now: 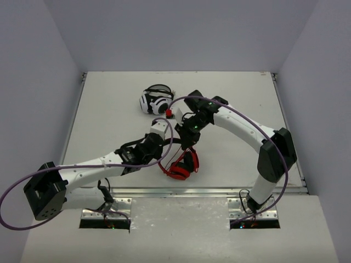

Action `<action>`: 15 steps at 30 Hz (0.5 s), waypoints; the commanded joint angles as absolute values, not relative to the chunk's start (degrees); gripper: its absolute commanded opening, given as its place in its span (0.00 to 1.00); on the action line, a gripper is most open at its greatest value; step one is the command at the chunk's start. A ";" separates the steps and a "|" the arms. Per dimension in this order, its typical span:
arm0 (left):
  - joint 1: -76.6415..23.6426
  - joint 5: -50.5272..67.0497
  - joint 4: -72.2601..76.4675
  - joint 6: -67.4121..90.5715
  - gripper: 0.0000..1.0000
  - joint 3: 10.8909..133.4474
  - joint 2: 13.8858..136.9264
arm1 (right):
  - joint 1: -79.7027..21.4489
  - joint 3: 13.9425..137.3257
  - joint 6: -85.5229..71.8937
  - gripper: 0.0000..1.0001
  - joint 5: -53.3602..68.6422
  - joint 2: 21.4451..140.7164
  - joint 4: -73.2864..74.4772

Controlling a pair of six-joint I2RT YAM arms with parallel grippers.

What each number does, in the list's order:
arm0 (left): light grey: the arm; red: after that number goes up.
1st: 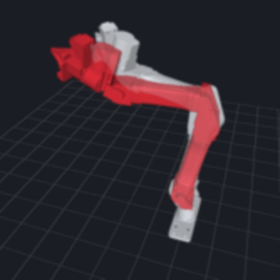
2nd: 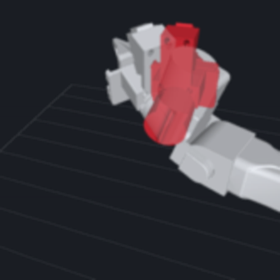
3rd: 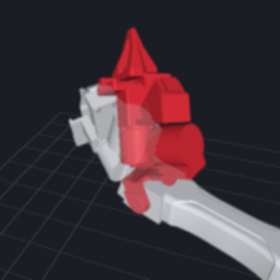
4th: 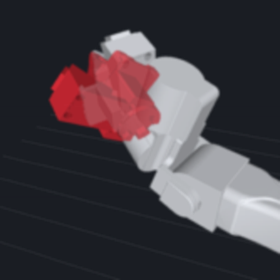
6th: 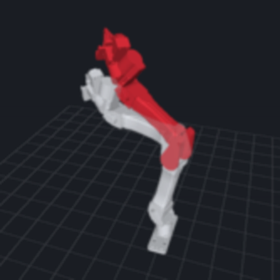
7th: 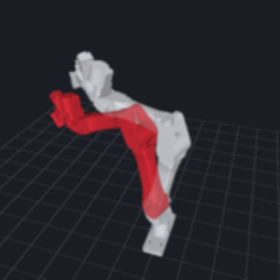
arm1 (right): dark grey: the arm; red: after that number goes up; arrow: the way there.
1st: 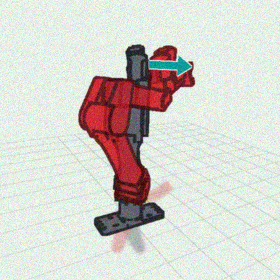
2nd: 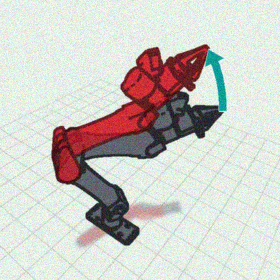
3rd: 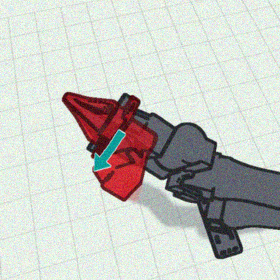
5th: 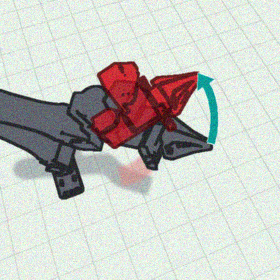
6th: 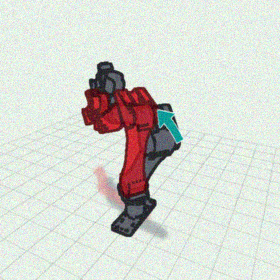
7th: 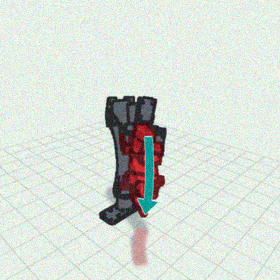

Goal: Wrap the headphones

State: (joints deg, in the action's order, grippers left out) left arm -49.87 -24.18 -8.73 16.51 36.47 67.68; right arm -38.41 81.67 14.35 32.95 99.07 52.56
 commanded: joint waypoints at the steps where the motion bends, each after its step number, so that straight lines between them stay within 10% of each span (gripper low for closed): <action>1: -50.19 -25.23 -6.24 19.42 0.00 39.20 66.80 | -35.08 81.56 12.57 0.03 30.67 97.12 51.16; 15: -50.19 -27.78 -9.94 21.62 0.00 41.14 68.29 | -30.15 78.22 9.58 0.10 26.98 97.91 46.94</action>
State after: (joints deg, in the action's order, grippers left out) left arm -49.87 -28.25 -11.20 20.36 39.27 69.36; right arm -32.21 78.94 11.46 30.02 98.96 50.61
